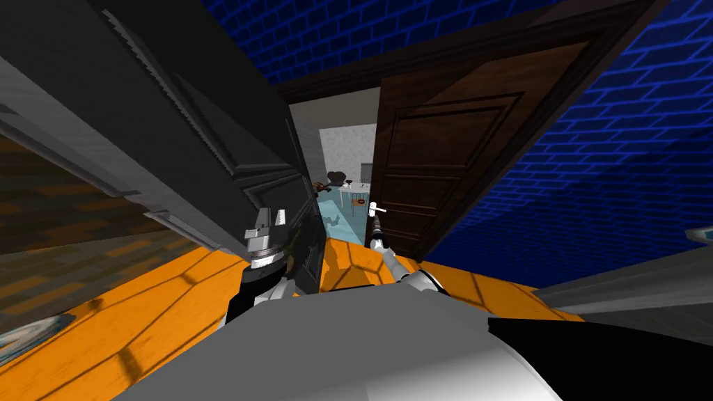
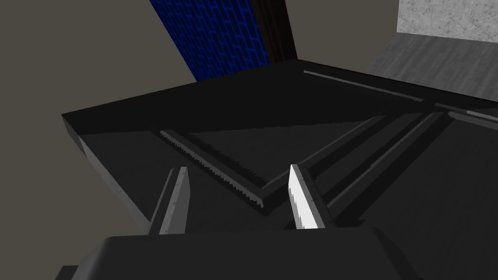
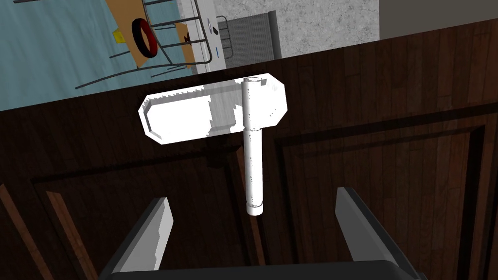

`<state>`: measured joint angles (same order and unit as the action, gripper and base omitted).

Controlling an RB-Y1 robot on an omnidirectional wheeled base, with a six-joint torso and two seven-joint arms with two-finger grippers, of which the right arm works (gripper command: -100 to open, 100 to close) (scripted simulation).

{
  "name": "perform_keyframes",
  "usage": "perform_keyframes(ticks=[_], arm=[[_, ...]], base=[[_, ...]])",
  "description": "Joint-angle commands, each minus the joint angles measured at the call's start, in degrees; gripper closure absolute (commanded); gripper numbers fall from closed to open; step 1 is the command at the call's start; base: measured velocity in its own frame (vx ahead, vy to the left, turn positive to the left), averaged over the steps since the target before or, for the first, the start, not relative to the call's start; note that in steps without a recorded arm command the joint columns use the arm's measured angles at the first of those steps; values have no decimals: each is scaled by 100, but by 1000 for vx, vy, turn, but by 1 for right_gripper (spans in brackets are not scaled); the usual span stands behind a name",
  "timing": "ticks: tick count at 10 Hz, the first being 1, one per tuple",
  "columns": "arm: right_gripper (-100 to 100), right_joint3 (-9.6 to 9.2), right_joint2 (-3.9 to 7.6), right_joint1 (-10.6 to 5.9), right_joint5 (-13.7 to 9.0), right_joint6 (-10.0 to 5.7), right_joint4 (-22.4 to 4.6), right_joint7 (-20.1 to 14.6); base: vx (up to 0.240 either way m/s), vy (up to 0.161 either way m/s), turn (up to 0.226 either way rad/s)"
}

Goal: Pull the door open

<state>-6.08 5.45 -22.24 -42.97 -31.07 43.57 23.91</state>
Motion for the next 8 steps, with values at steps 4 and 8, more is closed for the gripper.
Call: perform_keyframes(ticks=[4,8], arm=[[-100,363,169,-57,-116,-60,-128,49],[-100,673,317,-135,-211,-148,-318,40]], base=[[-23,36,218],[52,-9,162]])
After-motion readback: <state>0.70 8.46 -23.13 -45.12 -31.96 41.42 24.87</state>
